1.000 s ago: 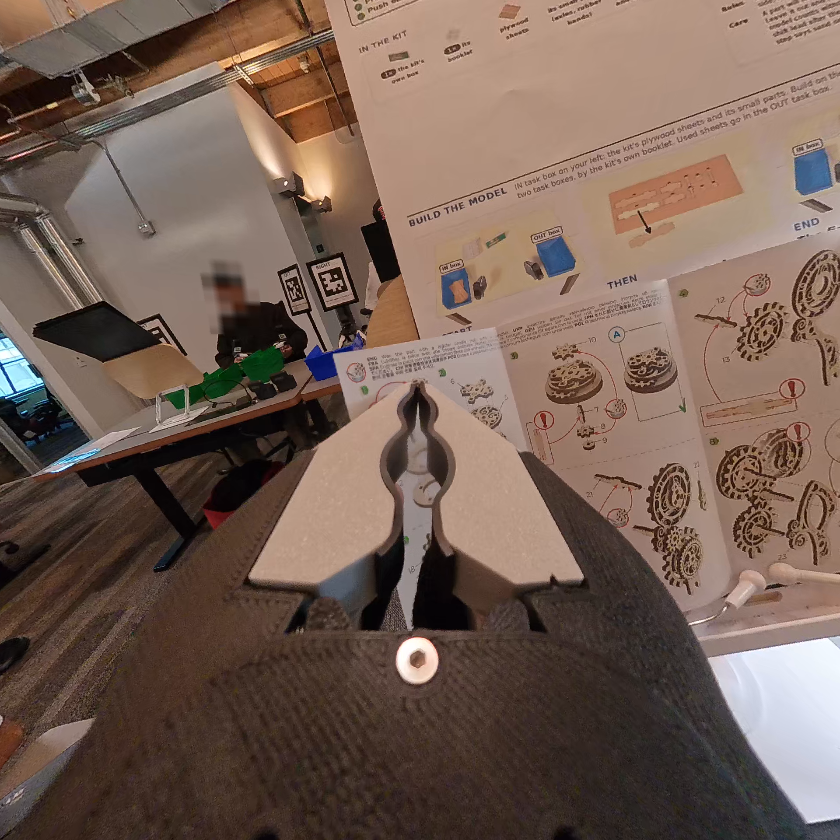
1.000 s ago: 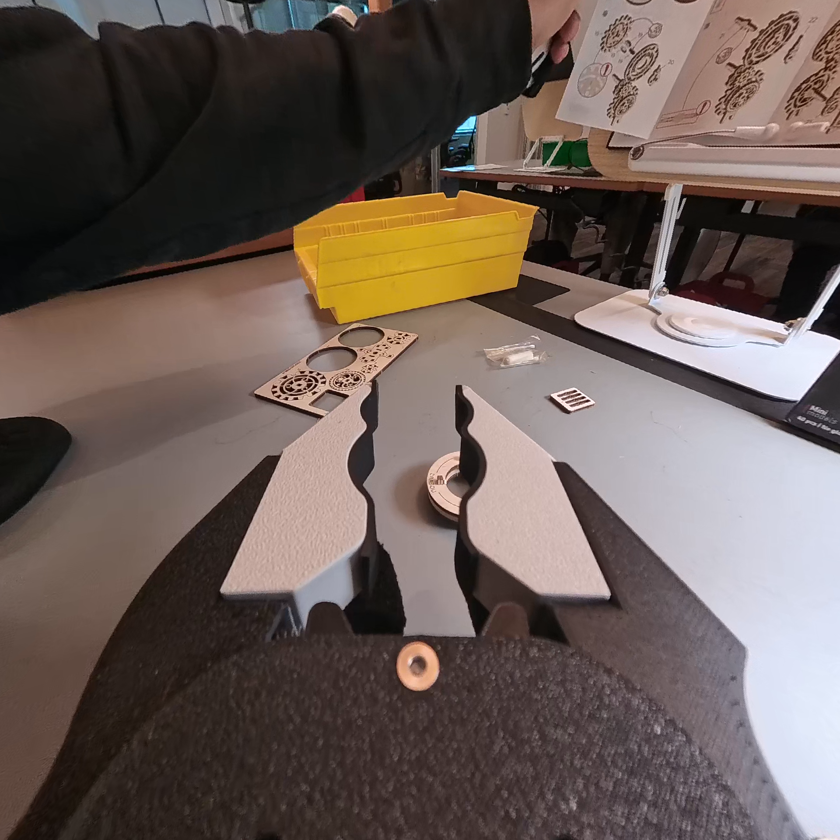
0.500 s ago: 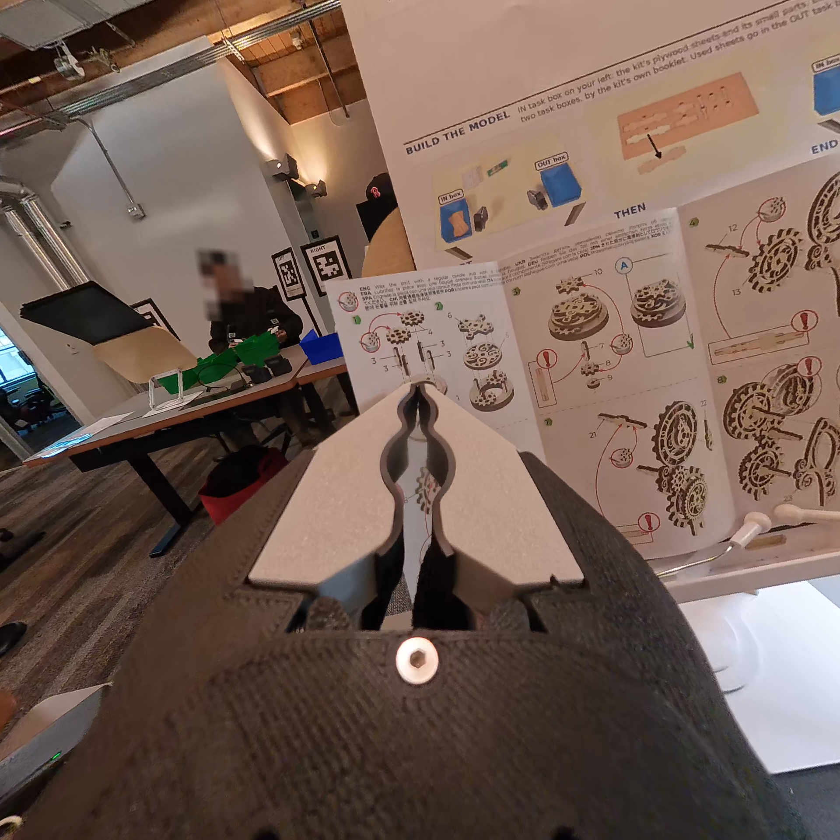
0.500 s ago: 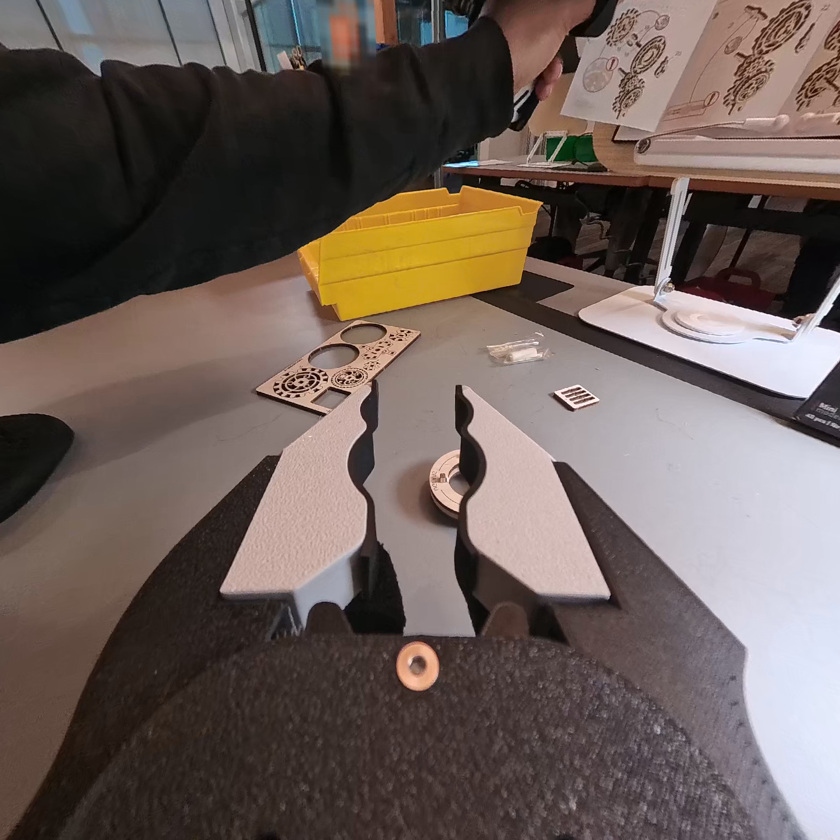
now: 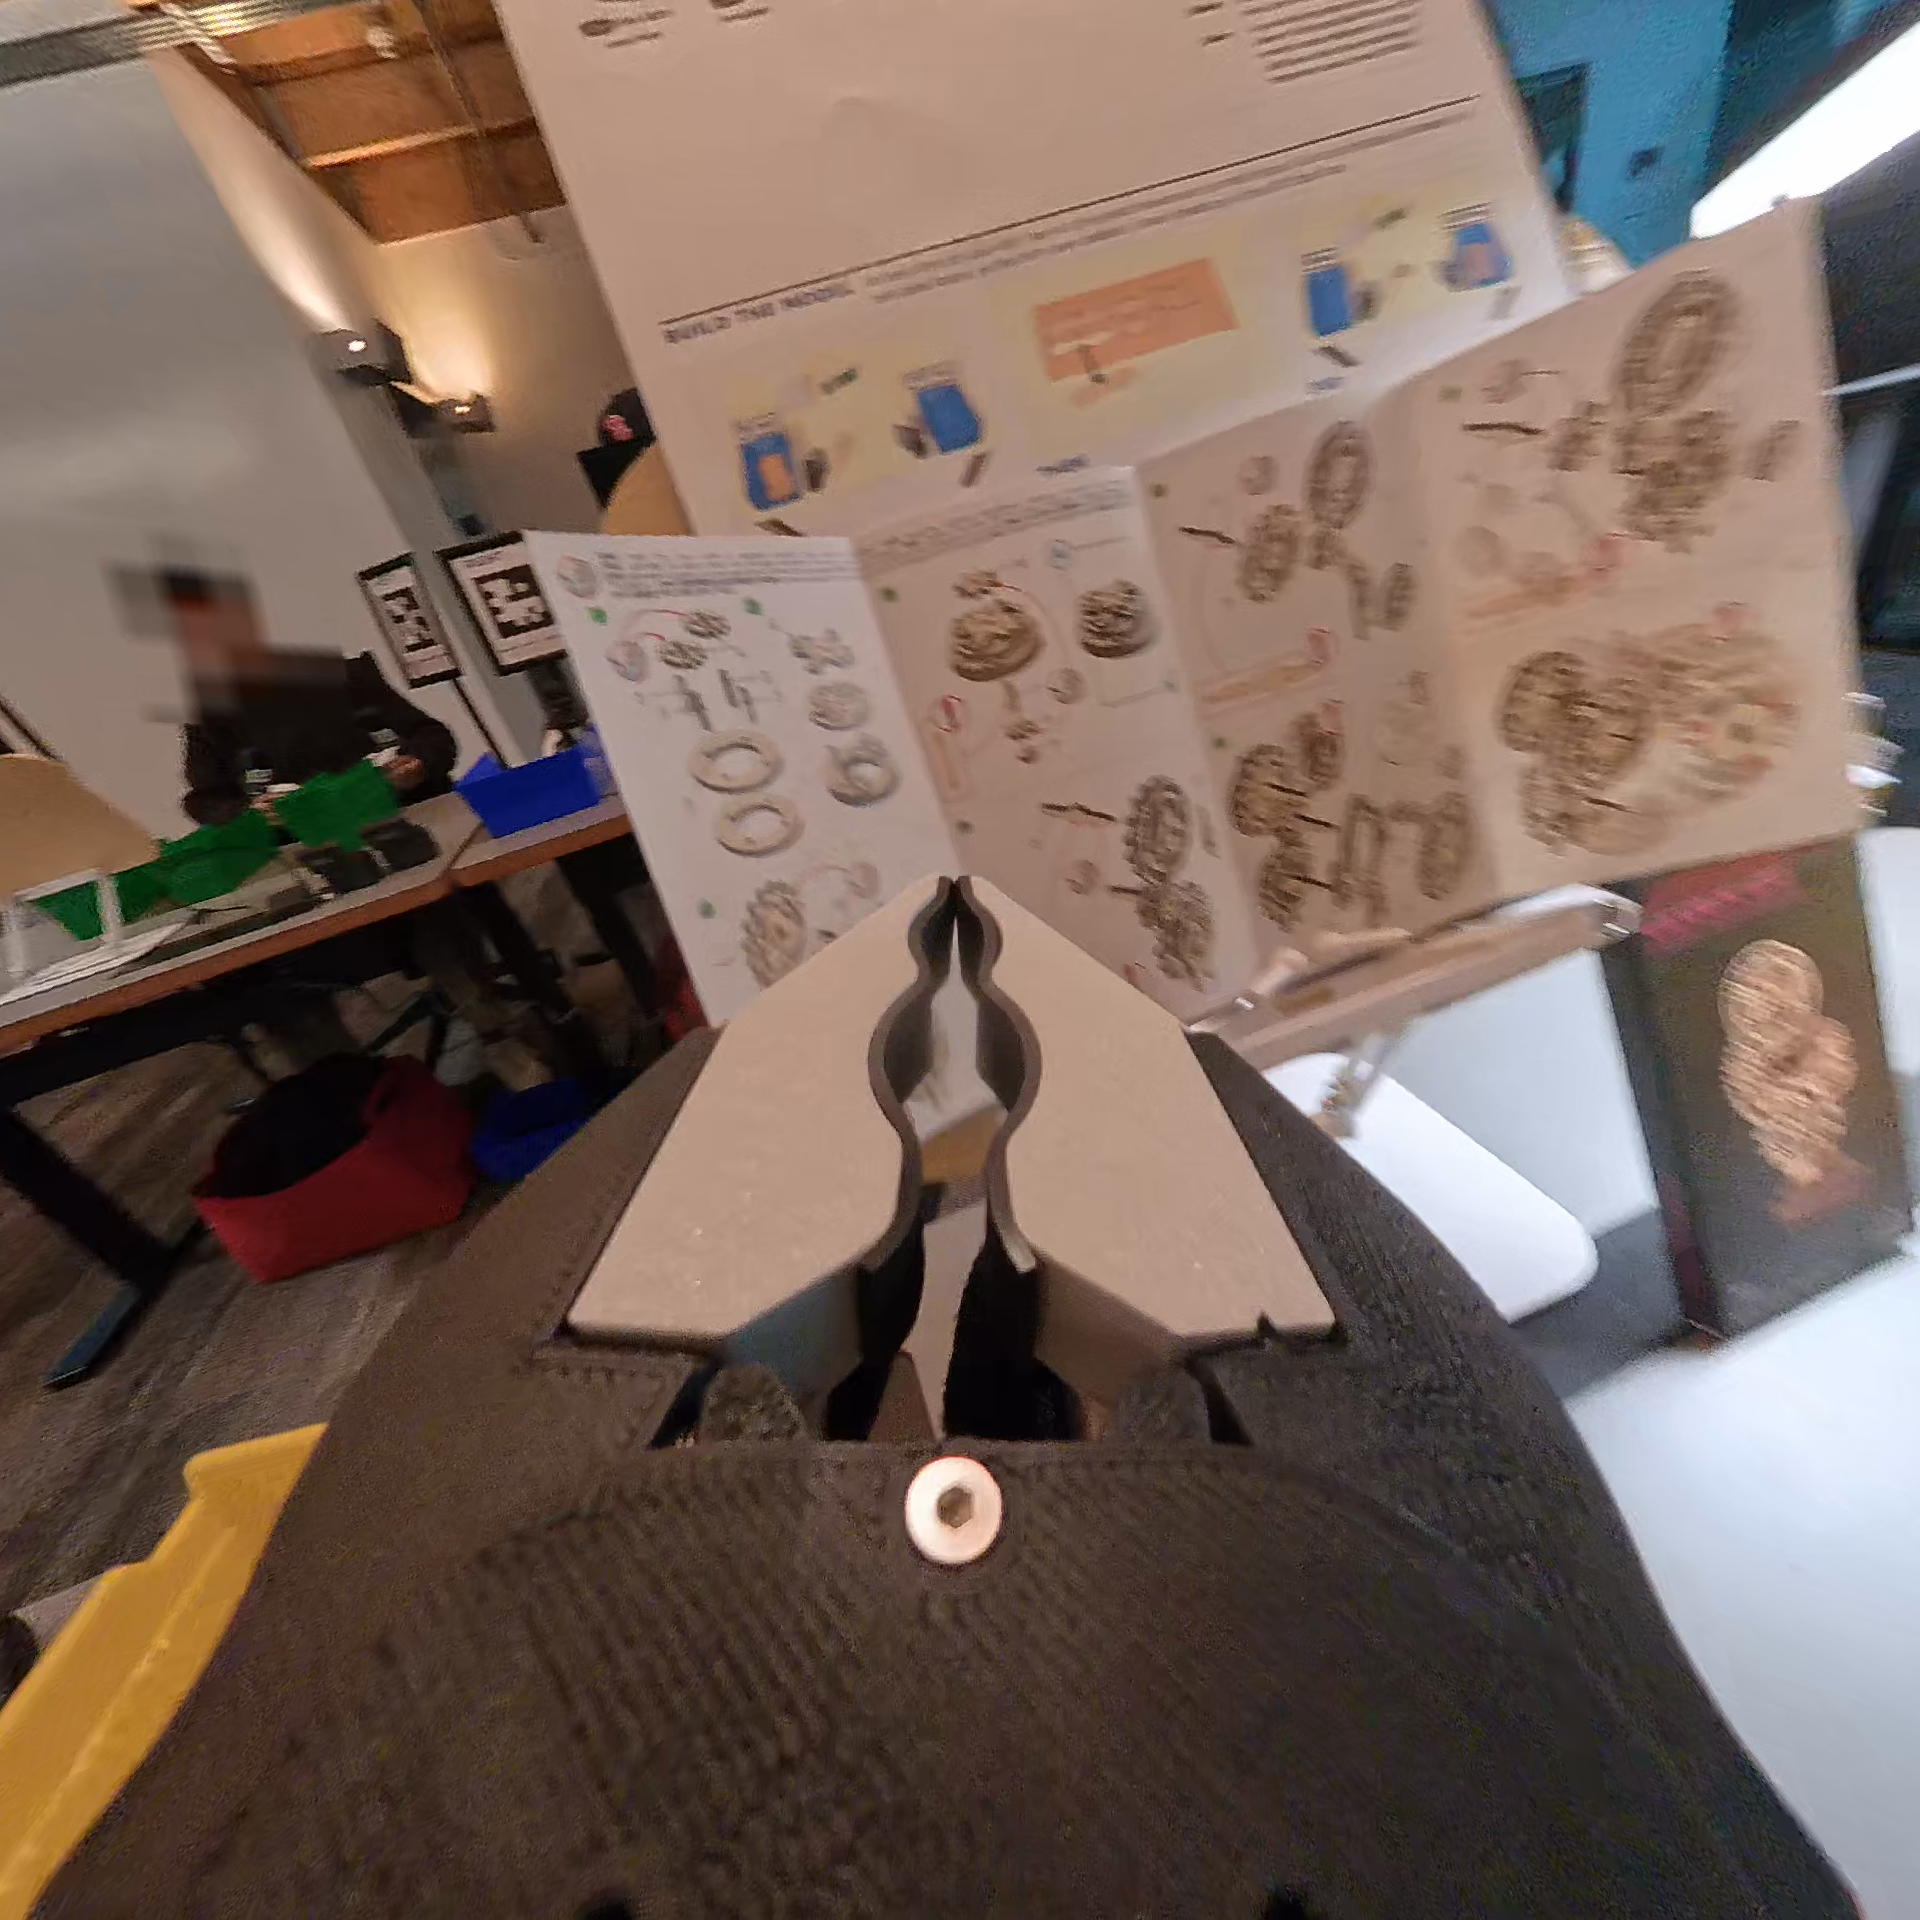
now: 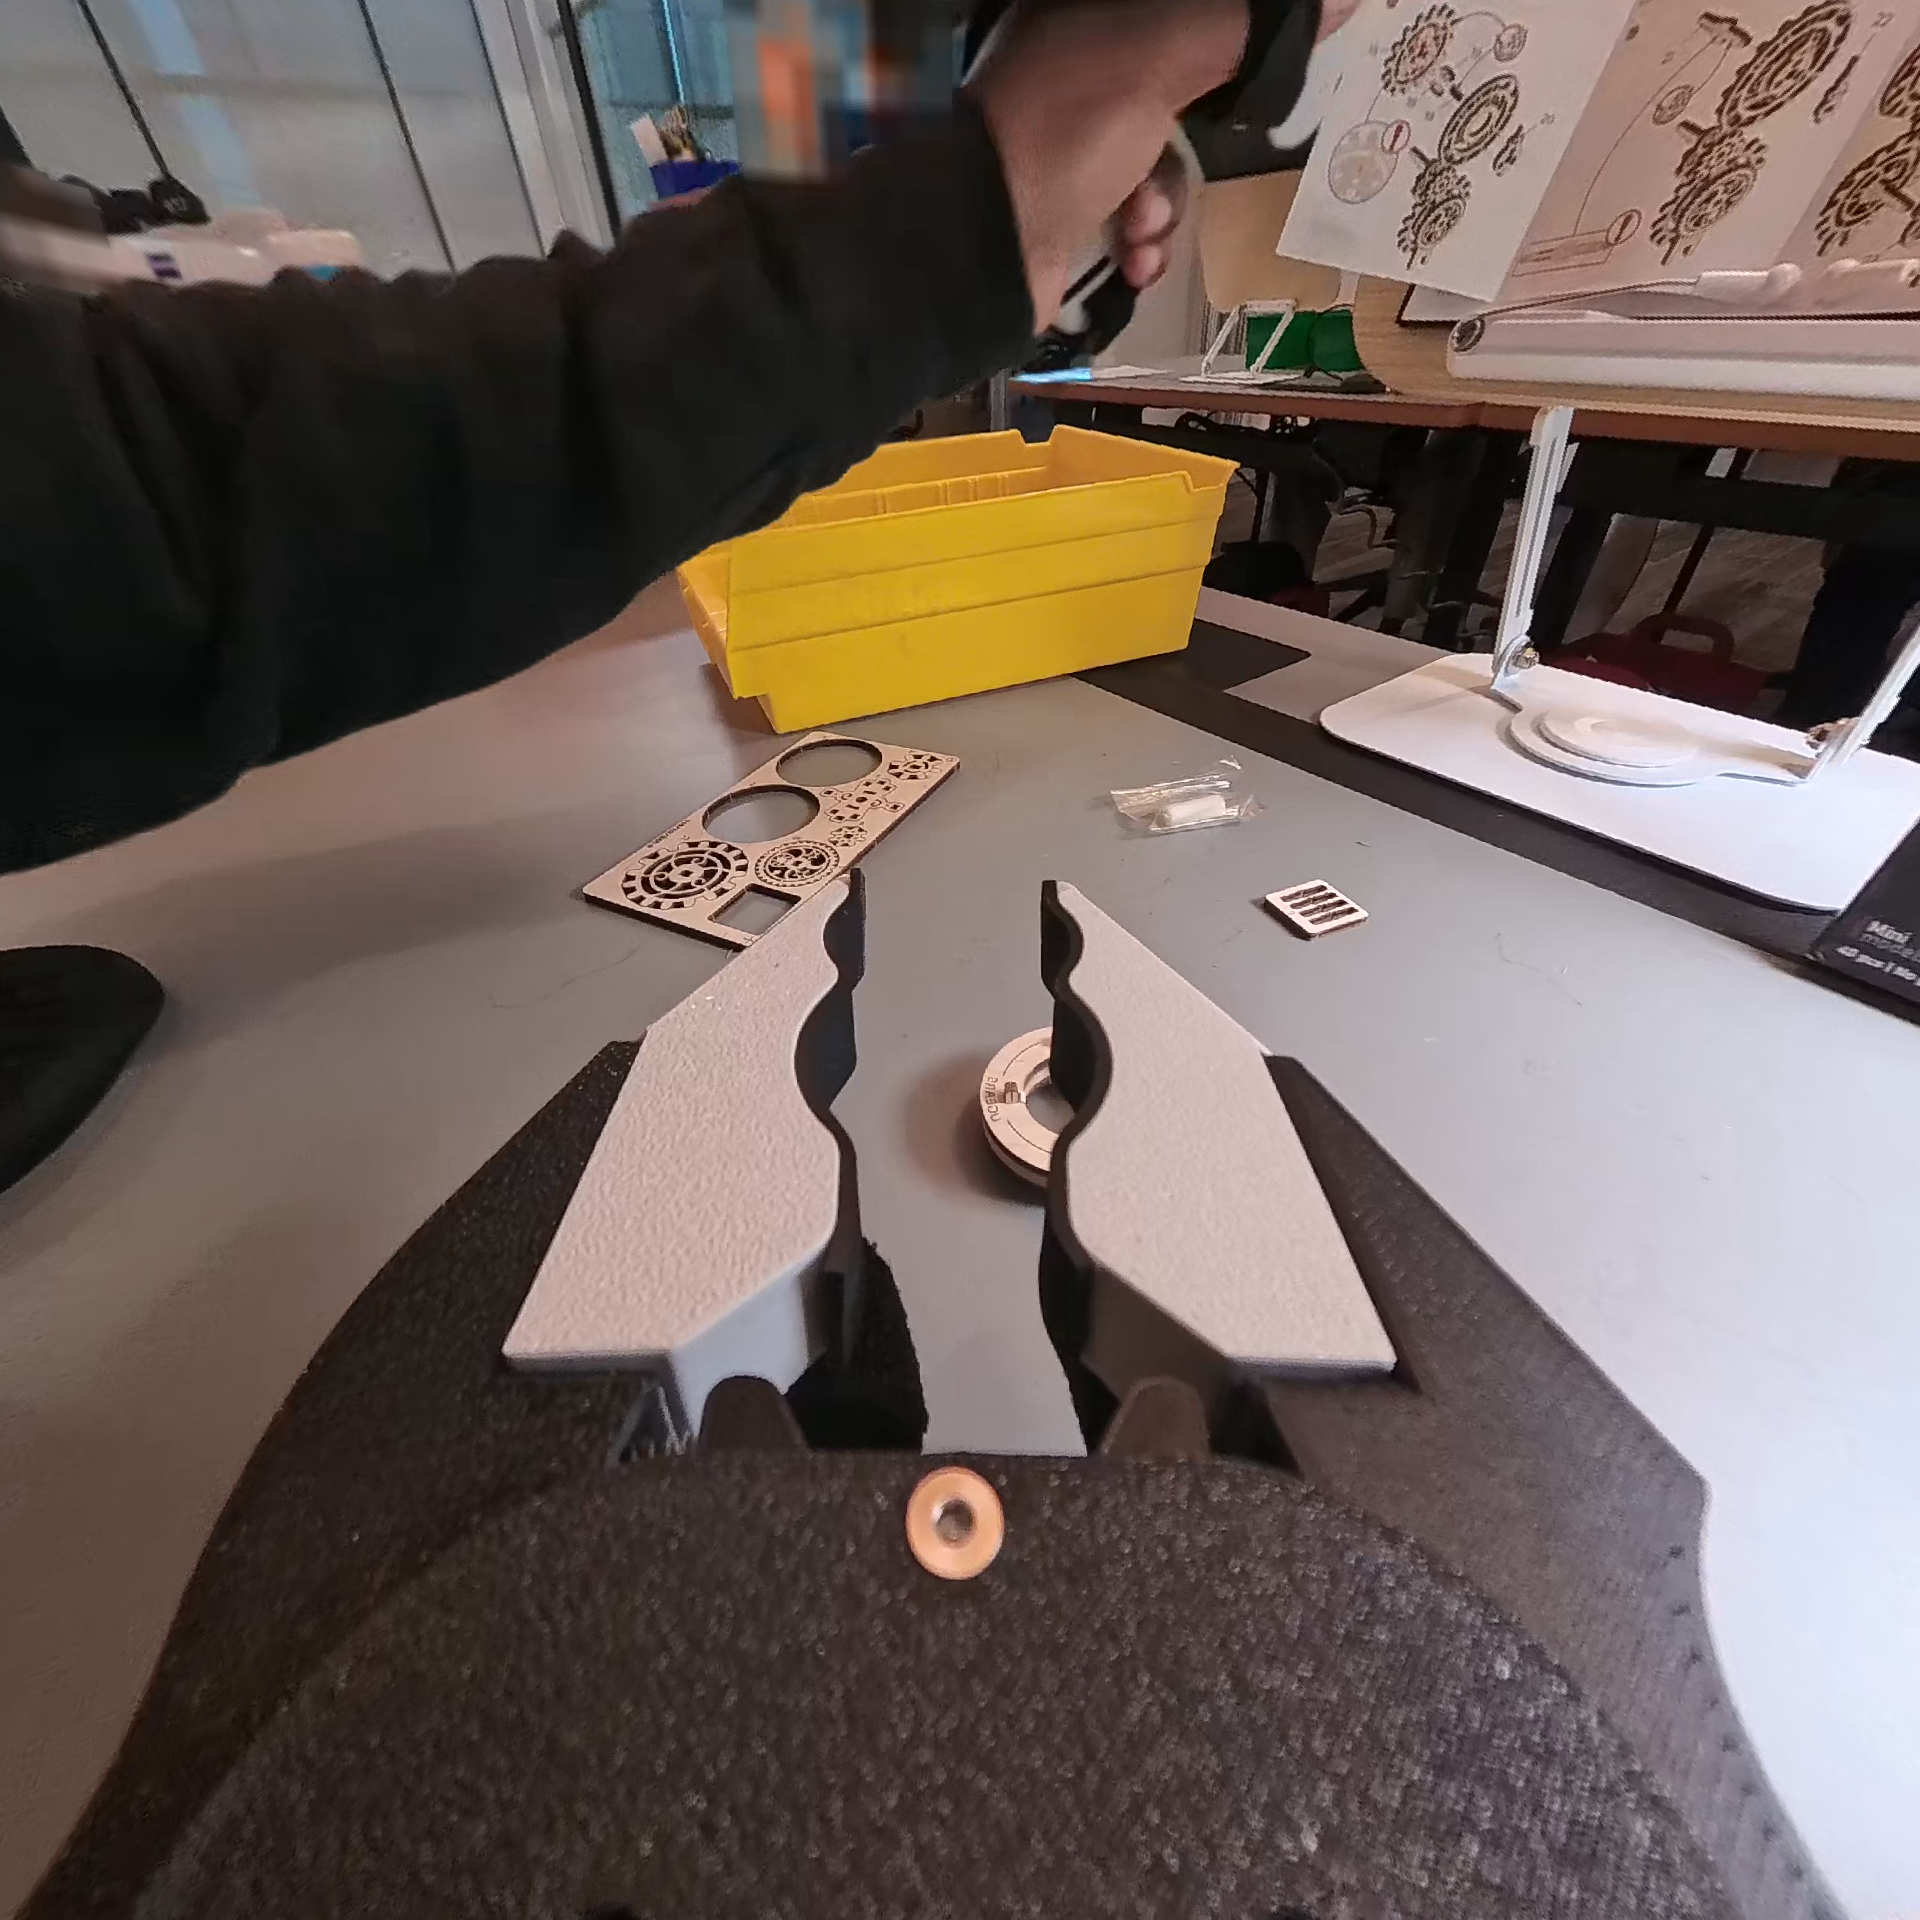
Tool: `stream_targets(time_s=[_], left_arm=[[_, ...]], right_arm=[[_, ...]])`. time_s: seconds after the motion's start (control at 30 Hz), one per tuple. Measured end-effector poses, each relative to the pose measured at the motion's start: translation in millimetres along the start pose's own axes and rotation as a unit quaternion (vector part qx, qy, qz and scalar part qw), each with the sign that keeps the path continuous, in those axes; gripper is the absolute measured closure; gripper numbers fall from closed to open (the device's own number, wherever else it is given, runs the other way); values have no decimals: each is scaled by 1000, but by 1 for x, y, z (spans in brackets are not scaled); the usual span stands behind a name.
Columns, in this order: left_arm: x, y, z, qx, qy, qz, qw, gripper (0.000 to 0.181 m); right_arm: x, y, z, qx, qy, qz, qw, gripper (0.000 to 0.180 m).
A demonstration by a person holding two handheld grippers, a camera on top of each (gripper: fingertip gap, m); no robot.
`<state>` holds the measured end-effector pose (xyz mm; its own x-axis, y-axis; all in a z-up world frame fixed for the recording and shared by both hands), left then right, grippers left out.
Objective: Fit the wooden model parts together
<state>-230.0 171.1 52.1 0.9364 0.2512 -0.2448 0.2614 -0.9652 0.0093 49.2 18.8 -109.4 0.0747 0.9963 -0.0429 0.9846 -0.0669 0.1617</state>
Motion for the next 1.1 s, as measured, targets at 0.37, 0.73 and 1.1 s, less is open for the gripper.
stream_targets(time_s=[0.37,0.73,1.1], left_arm=[[117,147,52,-47,36,229,972,166],[200,227,167,-187,-21,442,877,121],[217,224,179,-223,-51,528,818,124]], right_arm=[[4,1,2,-6,21,20,1000,148],[20,8,-5,11,22,55,998,149],[53,58,-1,-214,95,-1,972,147]])
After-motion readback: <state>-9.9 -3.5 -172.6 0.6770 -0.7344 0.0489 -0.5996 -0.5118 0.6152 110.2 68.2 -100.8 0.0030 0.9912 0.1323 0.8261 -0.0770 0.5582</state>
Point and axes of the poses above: each gripper's, where its closed fingertips meet, y back along the fingers, z out of its underside, x = y × z across the jaws, the point moved 4 cm from there along y, back along the fingers, and after that the axes turned 3 degrees about -x, right-handed, at the moved point
